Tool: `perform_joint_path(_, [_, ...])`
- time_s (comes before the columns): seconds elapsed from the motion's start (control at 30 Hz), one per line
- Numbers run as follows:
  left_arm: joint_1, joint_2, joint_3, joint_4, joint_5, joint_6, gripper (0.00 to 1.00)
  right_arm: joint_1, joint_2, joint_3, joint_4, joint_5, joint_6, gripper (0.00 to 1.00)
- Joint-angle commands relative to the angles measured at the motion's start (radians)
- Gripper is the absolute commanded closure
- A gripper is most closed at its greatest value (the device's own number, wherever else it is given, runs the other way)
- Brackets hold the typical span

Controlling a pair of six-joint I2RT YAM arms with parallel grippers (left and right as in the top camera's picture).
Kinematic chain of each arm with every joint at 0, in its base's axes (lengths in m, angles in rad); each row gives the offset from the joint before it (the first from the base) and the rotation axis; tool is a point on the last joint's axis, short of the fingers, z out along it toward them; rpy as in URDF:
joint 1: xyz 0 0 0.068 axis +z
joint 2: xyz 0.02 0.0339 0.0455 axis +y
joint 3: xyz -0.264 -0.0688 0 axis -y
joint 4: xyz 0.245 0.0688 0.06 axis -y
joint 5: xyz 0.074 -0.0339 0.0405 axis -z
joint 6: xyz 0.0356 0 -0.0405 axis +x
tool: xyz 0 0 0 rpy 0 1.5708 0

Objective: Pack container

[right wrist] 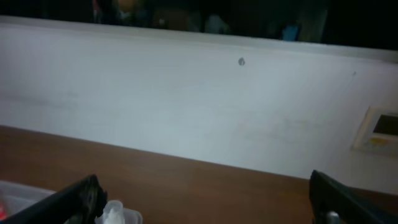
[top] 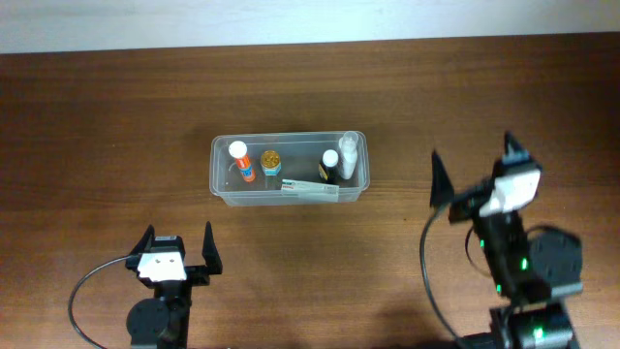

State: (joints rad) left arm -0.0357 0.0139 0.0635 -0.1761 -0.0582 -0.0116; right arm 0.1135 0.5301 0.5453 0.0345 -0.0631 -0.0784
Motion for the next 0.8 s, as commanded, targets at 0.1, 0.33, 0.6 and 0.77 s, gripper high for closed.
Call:
perform_joint_path(0.1, [0.006, -0.009, -0.011, 0.002, 0.011, 0.004, 0.01, -0.01, -0.299, -0.272, 0.008, -0.082, 0.005, 0.02])
perform_joint_path(0.33, [0.006, -0.009, -0.011, 0.002, 0.011, 0.004, 0.01, -0.01, -0.414, -0.406, 0.008, -0.1, 0.005, 0.02])
perform_joint_path(0.6, [0.006, -0.009, -0.011, 0.002, 0.011, 0.004, 0.01, -0.01, -0.458, -0.478, 0.007, -0.103, 0.005, 0.02])
perform_joint_path(0.77, [0.006, -0.009, -0.011, 0.002, 0.011, 0.004, 0.01, -0.01, -0.49, -0.54, -0.027, -0.104, 0.005, 0.02])
